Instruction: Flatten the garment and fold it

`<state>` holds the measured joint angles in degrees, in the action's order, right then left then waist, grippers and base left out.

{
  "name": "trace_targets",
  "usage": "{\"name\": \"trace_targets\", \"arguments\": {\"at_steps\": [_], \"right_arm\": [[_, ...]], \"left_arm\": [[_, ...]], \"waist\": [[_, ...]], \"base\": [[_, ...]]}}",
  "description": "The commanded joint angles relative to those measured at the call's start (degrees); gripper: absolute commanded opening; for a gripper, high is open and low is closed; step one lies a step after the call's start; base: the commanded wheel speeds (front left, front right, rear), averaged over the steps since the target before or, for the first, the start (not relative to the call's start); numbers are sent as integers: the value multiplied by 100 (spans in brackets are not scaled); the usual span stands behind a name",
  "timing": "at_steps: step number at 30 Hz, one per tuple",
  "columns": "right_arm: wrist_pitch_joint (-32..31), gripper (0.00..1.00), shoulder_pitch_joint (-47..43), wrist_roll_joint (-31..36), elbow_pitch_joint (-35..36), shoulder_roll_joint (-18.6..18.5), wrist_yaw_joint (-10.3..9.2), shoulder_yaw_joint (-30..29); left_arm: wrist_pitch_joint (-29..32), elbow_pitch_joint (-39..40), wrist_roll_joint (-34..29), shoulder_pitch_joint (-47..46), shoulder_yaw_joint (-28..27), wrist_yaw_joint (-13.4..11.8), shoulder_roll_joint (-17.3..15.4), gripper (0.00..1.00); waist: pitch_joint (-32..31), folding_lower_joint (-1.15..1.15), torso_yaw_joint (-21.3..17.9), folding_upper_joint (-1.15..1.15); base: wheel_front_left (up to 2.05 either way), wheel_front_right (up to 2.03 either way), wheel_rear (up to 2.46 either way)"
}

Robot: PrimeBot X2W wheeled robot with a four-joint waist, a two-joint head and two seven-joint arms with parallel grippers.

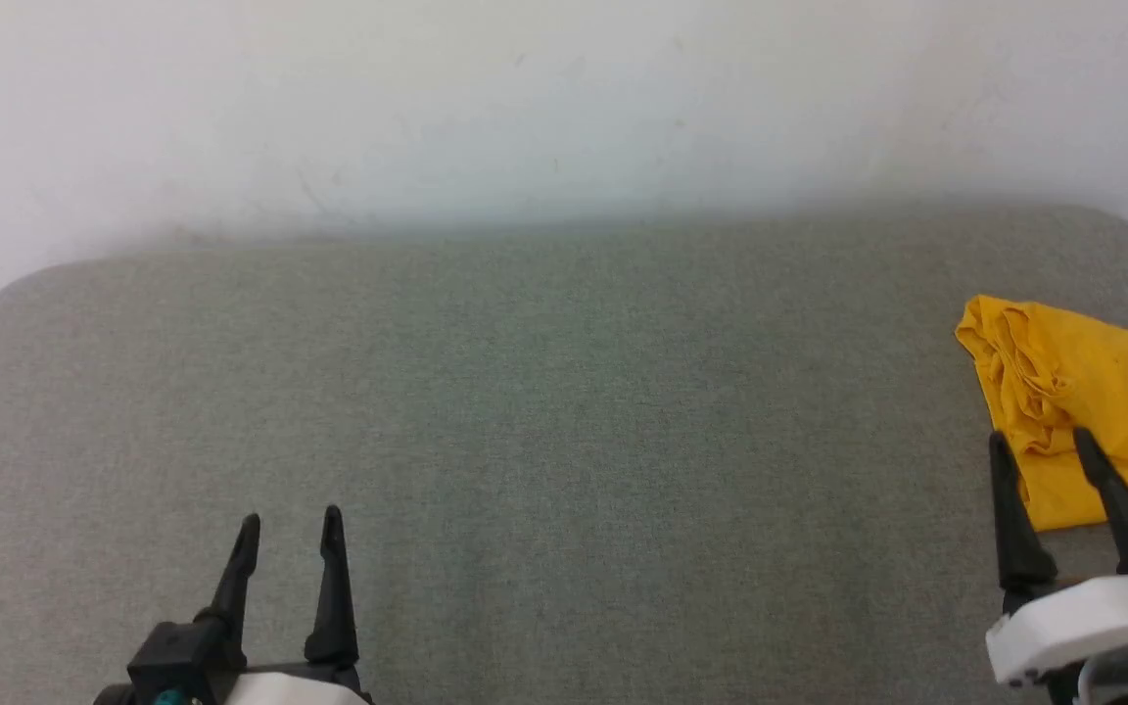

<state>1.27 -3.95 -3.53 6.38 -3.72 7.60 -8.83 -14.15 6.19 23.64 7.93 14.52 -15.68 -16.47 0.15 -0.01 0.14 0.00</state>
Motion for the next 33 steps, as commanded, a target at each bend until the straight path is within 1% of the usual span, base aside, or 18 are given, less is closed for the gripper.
{"name": "trace_targets", "arguments": {"at_steps": [1, 6, 12, 18, 28, 29, 33], "right_arm": [[74, 100, -143, 56, -37, 33, -11, 24], [287, 100, -436, 119, -236, 77, -11, 9], [493, 100, -613, -69, -533, 82, -11, 15], [585, 100, -620, -157, -728, 83, -11, 73], [629, 100, -562, -215, -812, 84, -11, 83], [591, 0, -582, -170, -805, 60, 0, 83], [582, 0, -580, -164, -806, 56, 1, 85]], "left_arm": [[-13, -64, -3, 97, 33, 15, 6, 100], [-33, -230, -13, 212, 127, 98, 21, 100], [-60, -406, 2, 307, 157, 202, 75, 100], [-75, -506, 4, 328, 142, 274, 143, 100], [-82, -623, 30, 343, 48, 362, 197, 100], [-58, -606, 21, 272, 55, 348, 188, 0], [-47, -609, 16, 265, 58, 351, 189, 0]], "waist": [[-113, 1, 94, 0], [-218, 1, 138, 0], [-303, 1, 126, 0], [-319, 1, 100, 0], [-303, 1, 90, 0], [-304, 1, 90, 0], [-303, 1, 89, 0]], "base": [[0, 0, 0], [0, 0, 0], [0, 0, 0], [0, 0, 0], [0, 0, 0], [0, 0, 0], [0, 0, 0]]}}
